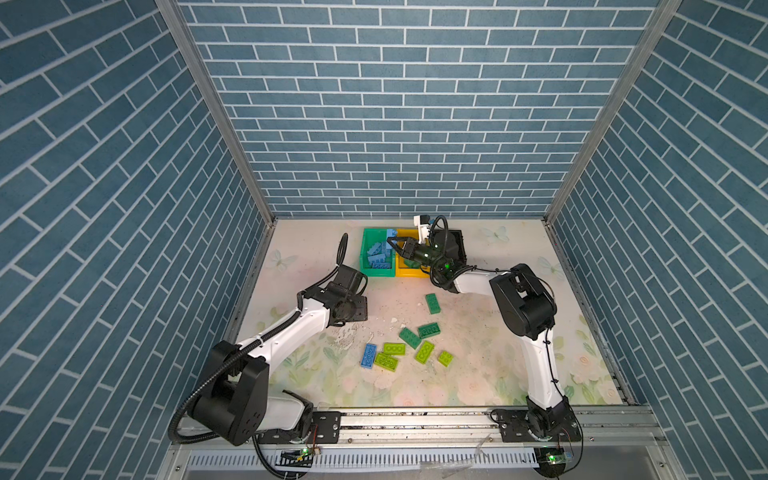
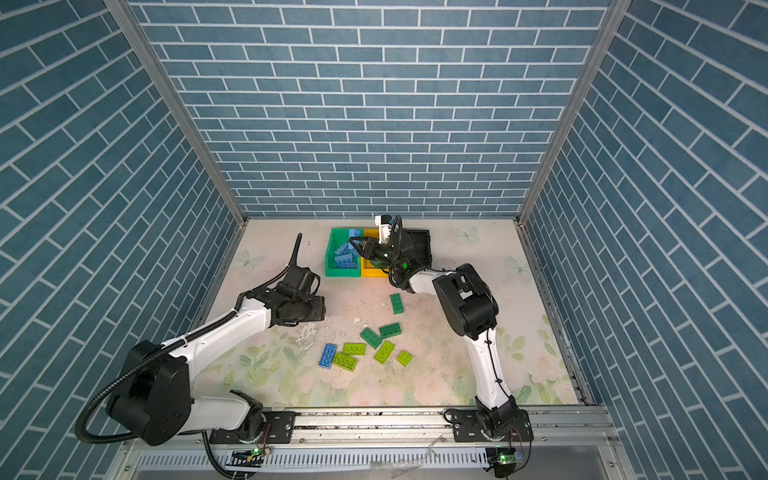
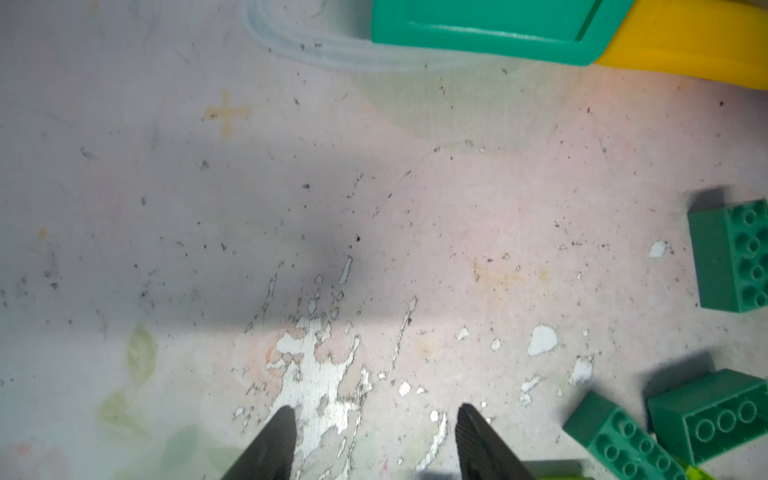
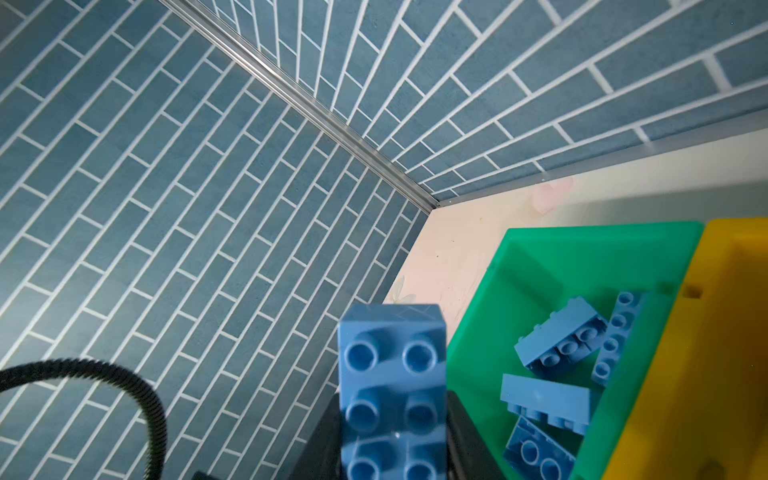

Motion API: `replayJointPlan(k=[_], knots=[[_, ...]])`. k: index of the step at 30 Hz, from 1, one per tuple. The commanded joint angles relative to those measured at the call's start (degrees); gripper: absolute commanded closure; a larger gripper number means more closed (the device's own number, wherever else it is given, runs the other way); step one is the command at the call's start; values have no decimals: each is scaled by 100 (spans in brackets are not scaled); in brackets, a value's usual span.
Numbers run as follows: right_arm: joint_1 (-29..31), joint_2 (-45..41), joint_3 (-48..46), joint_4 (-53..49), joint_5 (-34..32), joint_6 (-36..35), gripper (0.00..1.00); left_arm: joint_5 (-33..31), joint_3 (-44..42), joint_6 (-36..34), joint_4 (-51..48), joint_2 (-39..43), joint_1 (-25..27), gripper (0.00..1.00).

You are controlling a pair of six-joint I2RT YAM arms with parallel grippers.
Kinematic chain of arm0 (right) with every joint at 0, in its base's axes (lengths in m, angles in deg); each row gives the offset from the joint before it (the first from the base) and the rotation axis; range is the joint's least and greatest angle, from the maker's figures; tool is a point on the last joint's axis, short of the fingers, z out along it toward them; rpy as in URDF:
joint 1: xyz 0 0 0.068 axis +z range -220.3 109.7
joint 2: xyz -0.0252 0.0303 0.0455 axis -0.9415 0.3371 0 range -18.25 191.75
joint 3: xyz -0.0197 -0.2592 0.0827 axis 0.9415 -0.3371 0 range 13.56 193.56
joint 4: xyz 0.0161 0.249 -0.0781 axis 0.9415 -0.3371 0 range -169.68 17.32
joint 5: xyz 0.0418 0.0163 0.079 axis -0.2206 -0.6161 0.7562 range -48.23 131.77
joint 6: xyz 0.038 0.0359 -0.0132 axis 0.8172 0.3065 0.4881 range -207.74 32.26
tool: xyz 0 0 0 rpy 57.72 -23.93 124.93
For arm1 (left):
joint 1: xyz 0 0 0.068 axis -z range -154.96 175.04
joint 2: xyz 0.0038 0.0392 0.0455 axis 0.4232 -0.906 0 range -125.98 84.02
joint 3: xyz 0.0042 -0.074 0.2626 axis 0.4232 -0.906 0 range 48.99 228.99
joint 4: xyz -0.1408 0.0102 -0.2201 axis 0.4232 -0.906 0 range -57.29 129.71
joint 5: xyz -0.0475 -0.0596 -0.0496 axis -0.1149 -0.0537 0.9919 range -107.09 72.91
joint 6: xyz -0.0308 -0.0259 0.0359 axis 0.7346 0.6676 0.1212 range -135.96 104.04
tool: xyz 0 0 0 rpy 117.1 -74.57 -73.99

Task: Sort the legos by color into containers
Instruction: 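Carry blue brick into green bin with right while left reaches small blue brick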

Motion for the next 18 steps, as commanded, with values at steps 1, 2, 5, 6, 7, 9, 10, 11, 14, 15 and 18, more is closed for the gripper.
replayJointPlan(k=[1, 2, 5, 6, 7, 9, 10, 11, 14, 15, 18], knots=[[15, 316, 427, -336, -97, 48, 90, 71, -167, 200, -301, 199, 57, 36], [8, 401, 545, -434, -97, 13, 89, 87, -220, 252, -315, 246, 109, 36], [-7, 604, 928, -846, -95, -159, 88, 106, -400, 462, -247, 366, 345, 36], [-17, 664, 1017, -935, -103, -178, 87, 144, -457, 524, -201, 388, 414, 36], [-25, 725, 1094, -991, -104, -181, 87, 192, -526, 595, -146, 408, 481, 36], [-42, 814, 1210, -1102, -122, -181, 86, 236, -624, 719, -79, 434, 607, 36], [-38, 846, 1279, -1197, -153, -202, 85, 263, -662, 757, -30, 450, 651, 36], [-42, 880, 1341, -1327, -182, -237, 84, 319, -703, 799, 8, 460, 712, 36], [-52, 955, 1504, -1618, -220, -326, 80, 429, -774, 889, 93, 429, 864, 36], [-53, 963, 1527, -1651, -235, -330, 79, 425, -788, 911, 88, 411, 922, 36], [-68, 981, 1601, -1812, -292, -355, 73, 438, -832, 959, 91, 381, 1109, 36]])
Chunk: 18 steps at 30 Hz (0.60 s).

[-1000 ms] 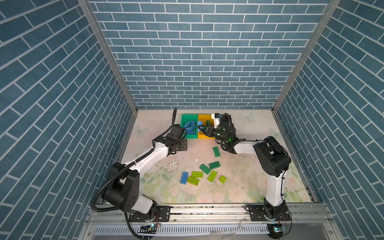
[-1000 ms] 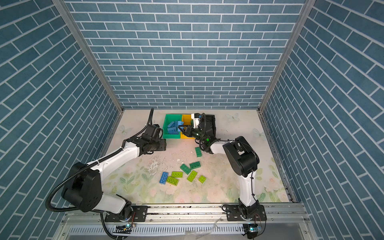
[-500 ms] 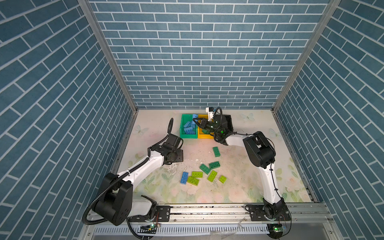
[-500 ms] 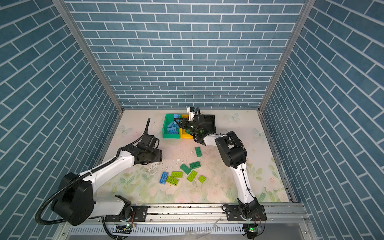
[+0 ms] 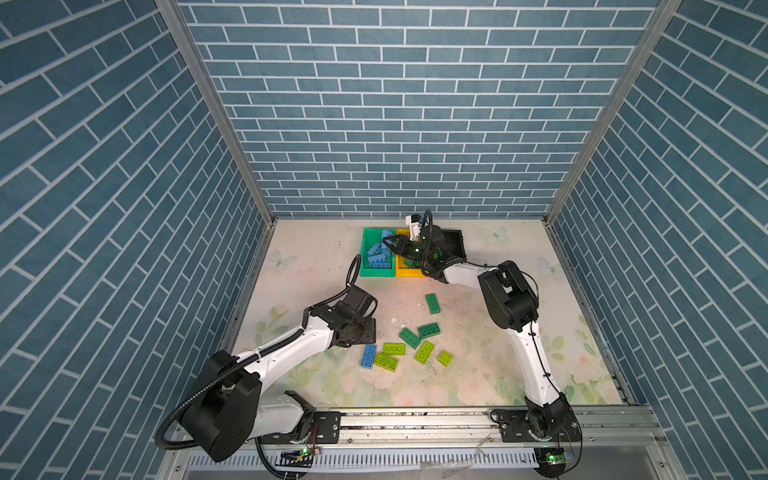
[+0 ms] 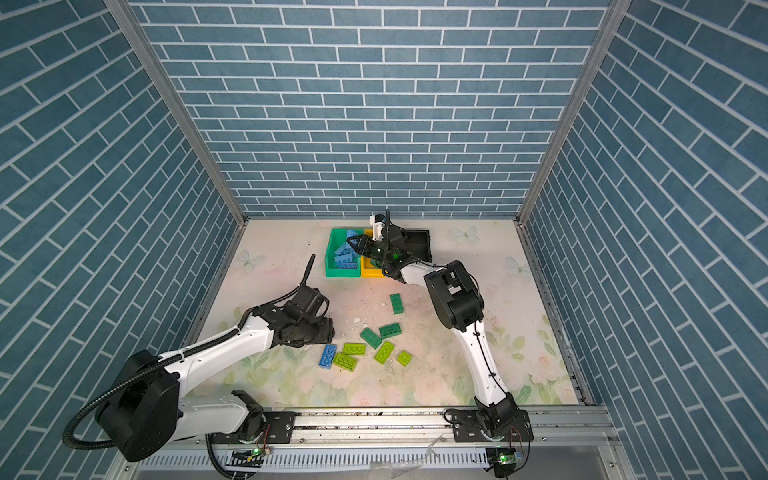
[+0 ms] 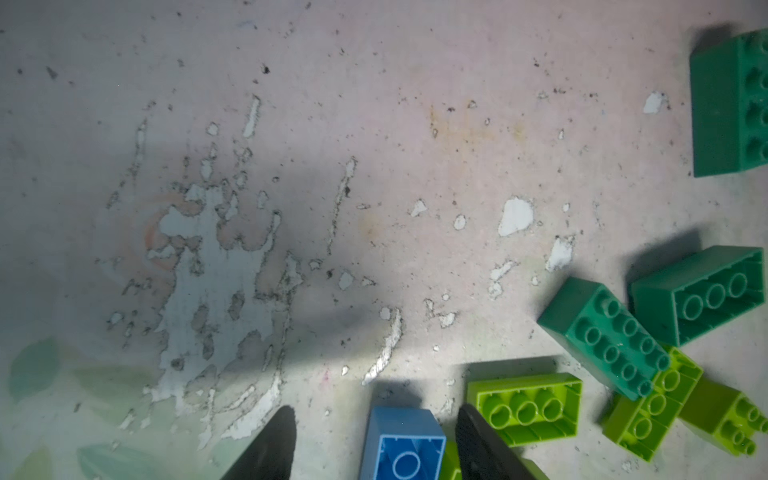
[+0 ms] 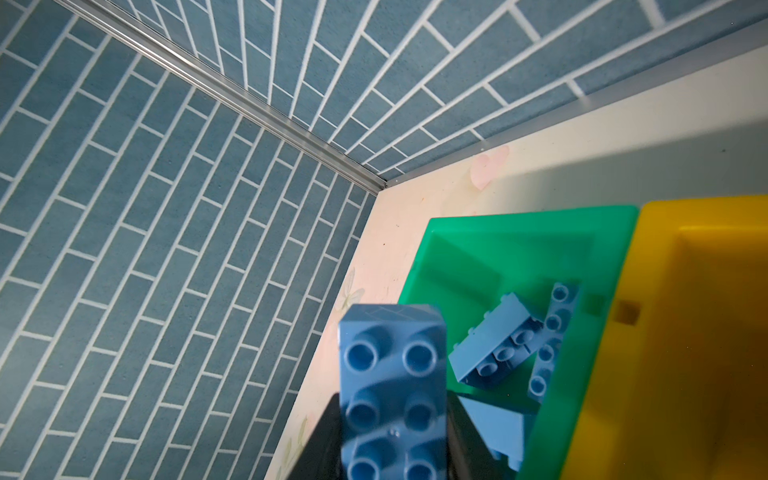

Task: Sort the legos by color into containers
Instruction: 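Carry blue brick into green bin with right while left reaches small blue brick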

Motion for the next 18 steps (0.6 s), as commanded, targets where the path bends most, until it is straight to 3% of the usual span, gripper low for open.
replayJointPlan(k=[1, 11, 18], knots=[[-30, 141, 230, -262, -109, -166, 71, 68, -120, 212, 62, 24, 192, 37], [-37, 65, 325, -299, 69, -351, 36, 45, -352, 336, 113, -85, 535, 41], [-37, -177, -54, 21, 128, -378, 30, -228, -369, 397, 96, -193, 576, 45]])
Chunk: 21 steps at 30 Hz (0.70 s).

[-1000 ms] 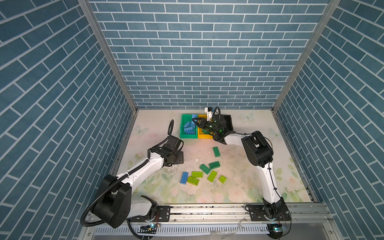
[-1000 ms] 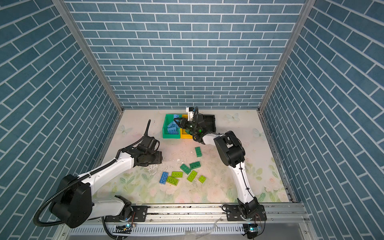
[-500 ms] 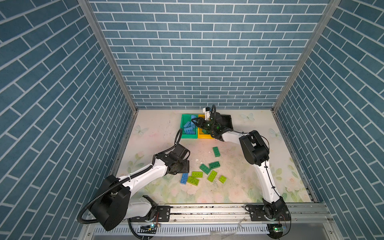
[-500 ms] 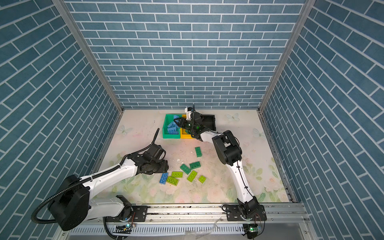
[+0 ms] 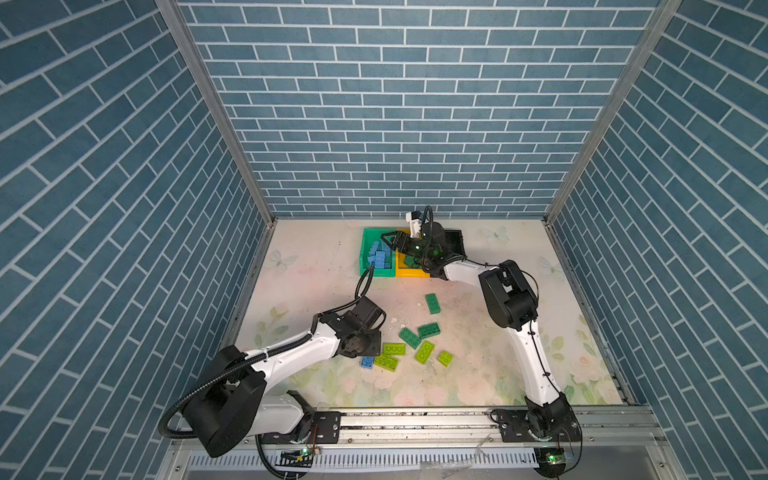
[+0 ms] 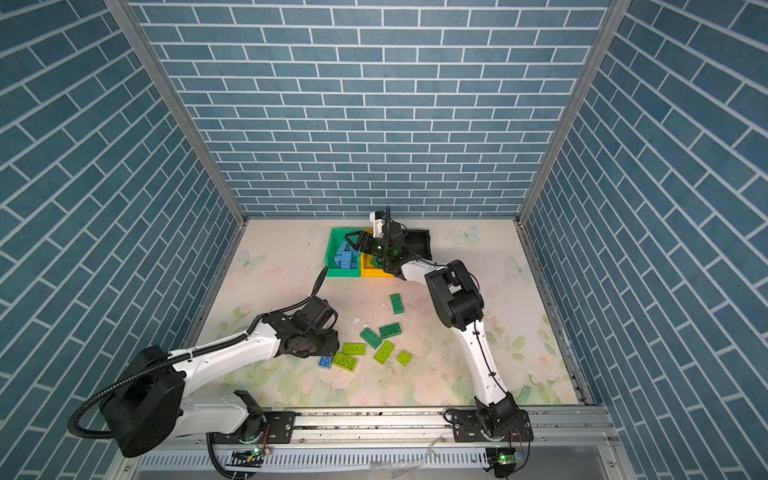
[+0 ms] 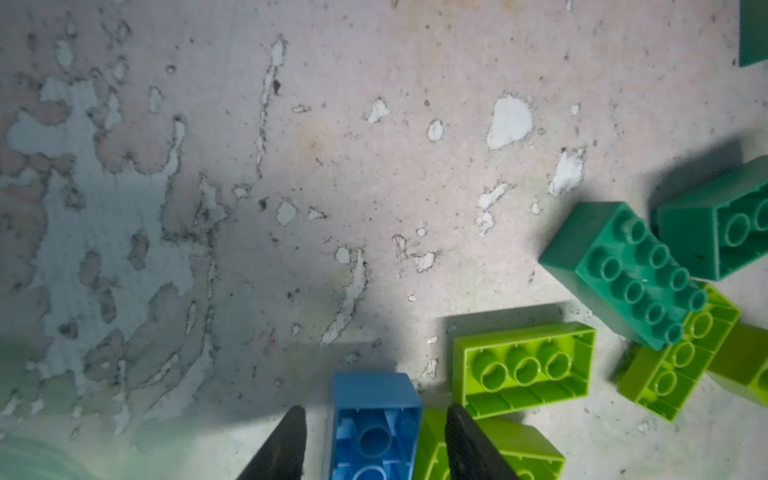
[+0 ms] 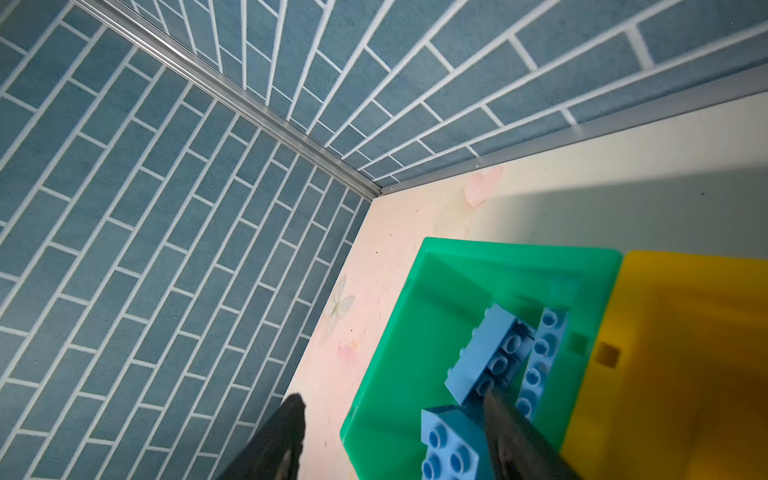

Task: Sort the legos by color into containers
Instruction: 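Carry blue brick into green bin with right while left reaches small blue brick, then grasp small blue brick with left and lift toward green bin while right withdraws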

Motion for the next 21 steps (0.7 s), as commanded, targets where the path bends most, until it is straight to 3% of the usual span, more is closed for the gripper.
replayJointPlan(k=[1, 21], knots=[[-7, -312, -315, 125, 105, -96, 30, -327, -68, 122, -50, -88, 34, 46], [-26, -831, -1044, 331, 44, -254, 30, -290, -295, 402, 45, -281, 34, 61]])
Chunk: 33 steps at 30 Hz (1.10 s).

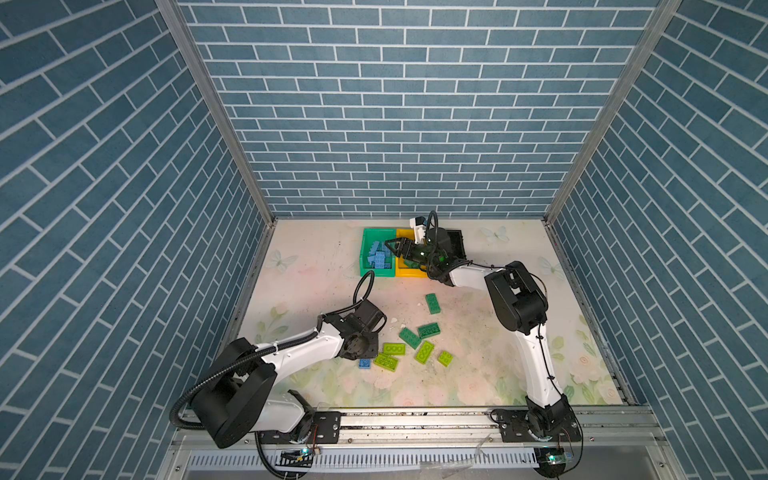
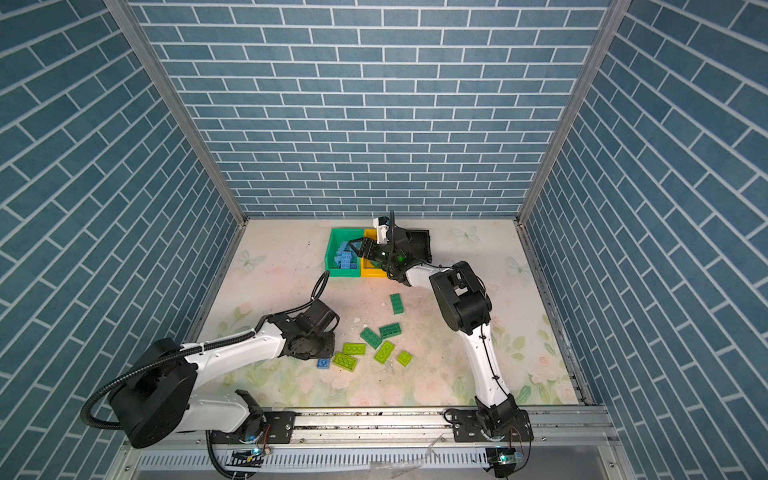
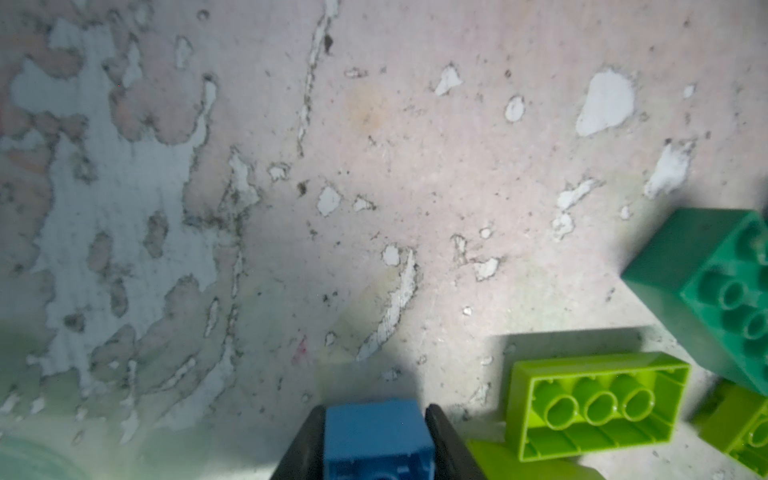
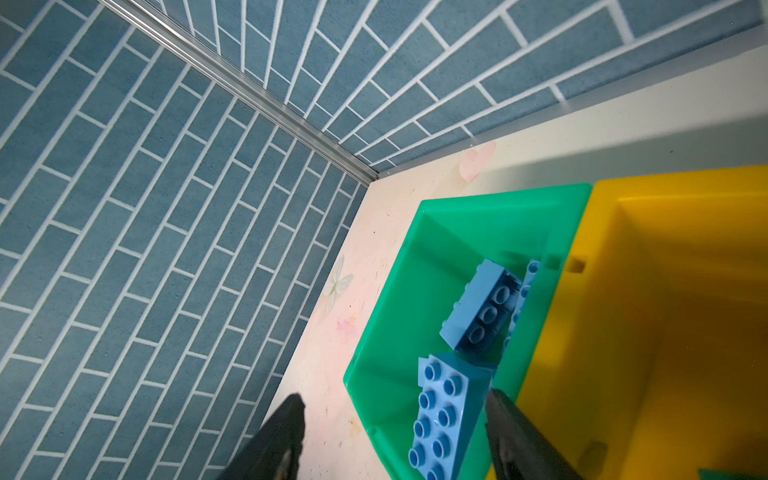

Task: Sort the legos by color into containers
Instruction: 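Grasp small blue brick with left and lift toward green bin while right withdraws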

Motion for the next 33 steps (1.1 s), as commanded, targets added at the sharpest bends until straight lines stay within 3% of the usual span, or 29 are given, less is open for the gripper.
replayJointPlan(k=[1, 12, 19, 26, 33], knots=[[-12, -261, -109, 123, 47, -110, 29, -71, -162, 200, -80, 10, 28, 62], [-22, -904, -478, -332, 149, -768, 28, -336, 324, -35, -146, -50, 3, 80], [-131, -1520, -1124, -458, 565, -1244, 28, -451, 1207, -729, -50, -208, -98, 82], [-323, -2412, -2187, -665, 361, -1606, 29, -397, 1837, -1135, 321, -334, -273, 83], [-429, -3196, -2908, -1489, 132, -2160, 30, -424, 2504, -1568, 595, -666, -584, 82]])
